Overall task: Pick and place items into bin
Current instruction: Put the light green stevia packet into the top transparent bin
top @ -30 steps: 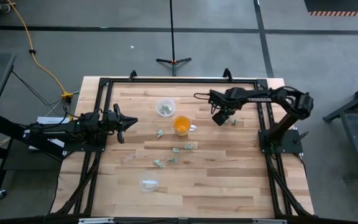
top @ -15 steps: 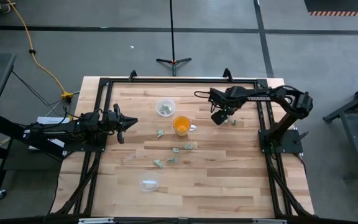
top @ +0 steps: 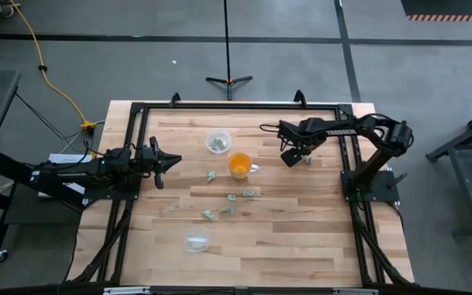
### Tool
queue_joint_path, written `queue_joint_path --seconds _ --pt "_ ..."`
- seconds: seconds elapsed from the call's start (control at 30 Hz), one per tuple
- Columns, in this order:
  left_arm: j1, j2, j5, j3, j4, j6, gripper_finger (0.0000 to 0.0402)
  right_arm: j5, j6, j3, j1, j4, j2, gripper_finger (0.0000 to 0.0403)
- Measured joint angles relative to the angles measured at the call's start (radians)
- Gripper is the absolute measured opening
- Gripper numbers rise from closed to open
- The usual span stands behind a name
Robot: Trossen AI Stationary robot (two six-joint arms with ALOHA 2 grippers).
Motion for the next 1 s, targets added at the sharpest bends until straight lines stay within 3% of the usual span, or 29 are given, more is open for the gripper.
queue_joint_path --seconds 0.4,1.0 --pt "0.000 0.000 -0.002 0.000 0.000 0.000 0.0067 -0.011 0.007 -0.023 -0.001 0.001 -0.001 0.0190" --pt "0.000 0.000 -0.002 0.000 0.000 0.000 0.0067 -0.068 0.180 -0.023 -0.013 -0.033 -0.001 0.0163"
